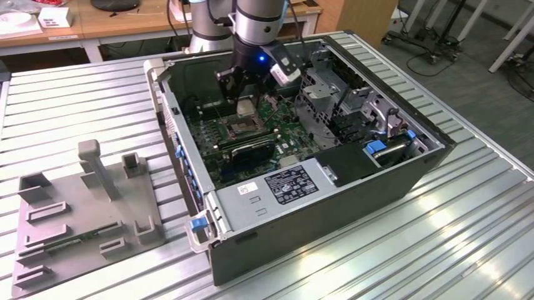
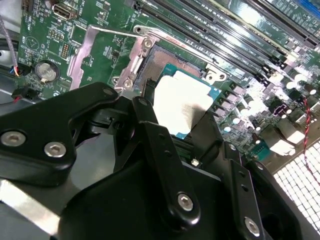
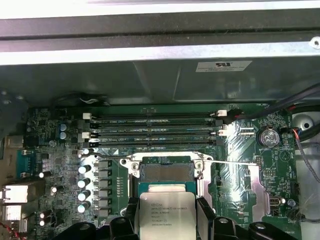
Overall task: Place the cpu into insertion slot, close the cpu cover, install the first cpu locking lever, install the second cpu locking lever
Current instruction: 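Place the cpu into insertion slot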
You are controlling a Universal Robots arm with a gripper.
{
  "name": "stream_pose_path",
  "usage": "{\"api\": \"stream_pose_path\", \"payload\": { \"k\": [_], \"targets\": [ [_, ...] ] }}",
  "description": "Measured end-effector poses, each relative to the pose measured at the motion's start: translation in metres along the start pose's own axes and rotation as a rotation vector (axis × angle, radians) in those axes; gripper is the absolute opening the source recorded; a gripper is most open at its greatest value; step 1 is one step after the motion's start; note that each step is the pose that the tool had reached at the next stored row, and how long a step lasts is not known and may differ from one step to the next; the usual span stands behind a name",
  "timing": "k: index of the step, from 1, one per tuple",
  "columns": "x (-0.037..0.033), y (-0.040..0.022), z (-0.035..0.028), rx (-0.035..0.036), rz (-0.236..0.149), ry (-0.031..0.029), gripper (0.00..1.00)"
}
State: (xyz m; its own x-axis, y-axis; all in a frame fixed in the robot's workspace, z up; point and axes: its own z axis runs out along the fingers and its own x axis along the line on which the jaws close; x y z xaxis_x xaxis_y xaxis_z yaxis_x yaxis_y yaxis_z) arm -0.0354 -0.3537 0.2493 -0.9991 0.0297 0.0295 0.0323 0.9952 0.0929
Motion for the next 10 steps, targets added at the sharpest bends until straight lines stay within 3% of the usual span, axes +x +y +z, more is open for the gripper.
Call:
{"api": "stream_pose_path", "payload": {
  "k": [6,10],
  "targets": [
    [-0.0047,-0.0007,0.0089,0.0001,0.000,0.0004,0.54],
    [-0.0047,-0.0008,0.0097,0.0004,0.000,0.0005,0.54]
  ]
}}
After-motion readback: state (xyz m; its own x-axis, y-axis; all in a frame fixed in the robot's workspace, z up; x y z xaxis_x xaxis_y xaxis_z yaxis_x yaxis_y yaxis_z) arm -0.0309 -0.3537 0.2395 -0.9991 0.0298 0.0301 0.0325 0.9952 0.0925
